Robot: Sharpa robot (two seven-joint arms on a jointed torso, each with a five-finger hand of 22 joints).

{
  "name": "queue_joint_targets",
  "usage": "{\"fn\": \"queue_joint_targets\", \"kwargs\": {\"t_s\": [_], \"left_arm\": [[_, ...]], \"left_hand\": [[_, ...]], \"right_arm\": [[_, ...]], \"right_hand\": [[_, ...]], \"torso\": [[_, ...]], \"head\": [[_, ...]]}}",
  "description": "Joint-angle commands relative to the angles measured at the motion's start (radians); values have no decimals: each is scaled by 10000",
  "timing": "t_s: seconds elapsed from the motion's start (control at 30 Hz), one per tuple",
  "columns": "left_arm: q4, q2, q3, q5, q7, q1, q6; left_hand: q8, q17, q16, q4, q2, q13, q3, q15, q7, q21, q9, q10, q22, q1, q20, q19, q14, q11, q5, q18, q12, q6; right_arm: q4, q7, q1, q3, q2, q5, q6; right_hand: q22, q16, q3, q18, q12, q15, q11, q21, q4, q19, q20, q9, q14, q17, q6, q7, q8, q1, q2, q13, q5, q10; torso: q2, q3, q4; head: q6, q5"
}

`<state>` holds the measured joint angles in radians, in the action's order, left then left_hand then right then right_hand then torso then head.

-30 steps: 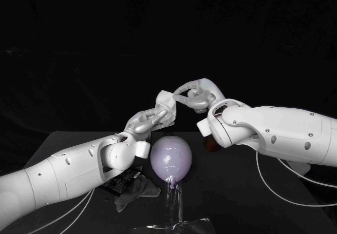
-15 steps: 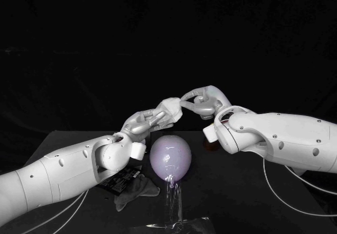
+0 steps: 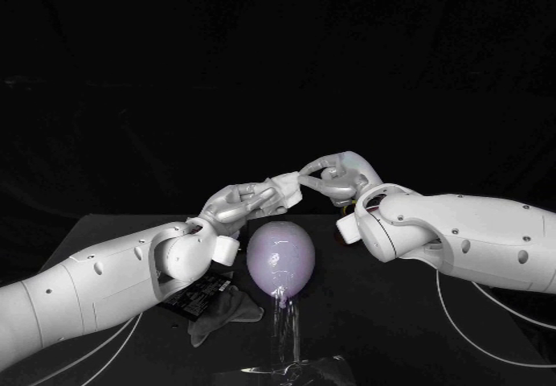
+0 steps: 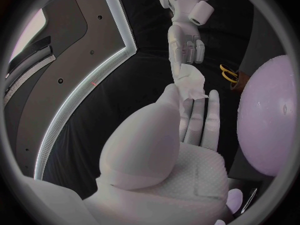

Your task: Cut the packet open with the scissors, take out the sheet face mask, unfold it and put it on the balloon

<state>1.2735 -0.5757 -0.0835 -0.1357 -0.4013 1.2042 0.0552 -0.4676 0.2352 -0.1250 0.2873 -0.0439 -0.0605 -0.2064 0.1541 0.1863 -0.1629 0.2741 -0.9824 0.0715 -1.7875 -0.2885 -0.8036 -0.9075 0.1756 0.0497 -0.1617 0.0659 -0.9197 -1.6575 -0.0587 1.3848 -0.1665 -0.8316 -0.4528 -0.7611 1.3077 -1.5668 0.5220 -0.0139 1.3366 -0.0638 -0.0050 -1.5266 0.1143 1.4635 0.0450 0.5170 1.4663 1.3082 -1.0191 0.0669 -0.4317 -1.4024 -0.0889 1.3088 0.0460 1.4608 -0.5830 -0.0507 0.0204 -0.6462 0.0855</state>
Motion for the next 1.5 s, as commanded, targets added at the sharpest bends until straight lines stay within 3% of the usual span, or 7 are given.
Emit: {"fn": "queue_joint_targets", "kwargs": {"t_s": [0.03, 0.23, 0.53, 0.77, 1.03, 1.17, 1.5], "left_arm": [[40, 2, 15, 15, 177, 9, 474], [67, -27, 15, -173, 157, 9, 793], [94, -180, 14, -280, 211, 8, 1033], [167, -331, 10, -292, 332, 8, 949], [274, -429, 7, -130, 670, 8, 588], [359, -478, 6, 2, 852, 9, 433], [534, -562, 4, 151, 924, 9, 223]], "left_hand": [[42, -23, 67, -96, 615, -15, -1289, 45, 130, -140, 281, 75, 30, 338, 3, -256, -76, 5, 7, -166, -18, -19], [-79, -81, 217, -430, 1240, -18, -3160, 66, 212, -279, 526, 112, 38, 1317, 28, -425, -148, 83, 16, -188, -16, 95], [-358, -181, 290, -1189, 1421, -13, -4292, 66, 289, -429, 822, 286, 45, 2239, 105, -600, -358, 121, 4, -219, -35, 281], [-468, -244, 354, -1420, 1419, -14, -4563, 71, 303, -308, 930, 257, -24, 2555, 47, -408, -390, 125, 1, -184, -32, 385], [-564, -246, 282, -1530, 1351, -35, -4752, -31, 229, -263, 1040, -279, -22, 2844, 29, -374, -653, 8, 6, -207, 82, 555], [-644, -243, 228, -1616, 1295, -73, -4811, -131, 177, -304, 1123, -1015, -8, 2985, 52, -468, -845, -142, 1, -216, 269, 633], [-845, -362, 450, -1757, 1287, 5, -5026, -47, 144, -206, 1297, -812, -34, 3203, 17, -319, -596, -78, 0, -185, -65, 800]], "right_arm": [[25, -288, -35, -9, -23, 352, 405], [144, -179, -97, -55, -64, 551, 828], [410, 63, -209, -126, -320, 543, 1273], [667, -9, -271, -157, -625, -174, 1154], [176, -463, -295, -162, -817, -2295, 621], [-201, -416, -335, -161, -720, -3335, 542], [-505, -156, -420, -158, -208, -3922, 456]], "right_hand": [[2456, -40, 102, 7, -201, -60, -47, 136, 10, 801, -59, 364, 1045, 2626, 74, -9, -29, 134, 118, 1174, 28, 162], [2222, -29, -69, -153, -1917, 238, 336, 905, 218, 424, 125, 69, 1040, 2605, 1235, 467, 700, 709, 88, 241, 30, -630], [1728, 631, -670, -462, -4937, 649, 793, 2502, 550, -379, 473, -336, 660, 1408, 2198, 975, 1586, 1298, -347, -1519, 26, -2199], [1649, 730, -789, -520, -5166, 675, 814, 2739, 579, -499, 549, -377, 598, 1264, 2185, 992, 1674, 1281, -338, -1727, 30, -2328], [2081, 184, -746, -257, -2345, 392, 471, 1356, 293, 236, 404, -315, 938, 2211, 973, 587, 1304, 894, -74, -224, 85, -855], [2213, 44, -850, -169, -1424, 379, 460, 955, 317, 433, 371, -415, 1006, 2467, 879, 578, 1437, 993, -141, 331, 76, -464], [2235, 25, -998, -157, -1138, 436, 542, 903, 392, 459, 395, -614, 1015, 2502, 1031, 683, 1790, 1143, -262, 519, 90, -395]], "torso": [[5, -3, -8], [7, -7, 2], [1, -2, -8], [4, 2, -4], [-5, 29, -6], [-9, 26, -1], [-6, -4, 9]], "head": [[-14, 10], [-39, 38], [-140, 180], [-203, 242], [-258, 274], [-283, 285], [-343, 305]]}}
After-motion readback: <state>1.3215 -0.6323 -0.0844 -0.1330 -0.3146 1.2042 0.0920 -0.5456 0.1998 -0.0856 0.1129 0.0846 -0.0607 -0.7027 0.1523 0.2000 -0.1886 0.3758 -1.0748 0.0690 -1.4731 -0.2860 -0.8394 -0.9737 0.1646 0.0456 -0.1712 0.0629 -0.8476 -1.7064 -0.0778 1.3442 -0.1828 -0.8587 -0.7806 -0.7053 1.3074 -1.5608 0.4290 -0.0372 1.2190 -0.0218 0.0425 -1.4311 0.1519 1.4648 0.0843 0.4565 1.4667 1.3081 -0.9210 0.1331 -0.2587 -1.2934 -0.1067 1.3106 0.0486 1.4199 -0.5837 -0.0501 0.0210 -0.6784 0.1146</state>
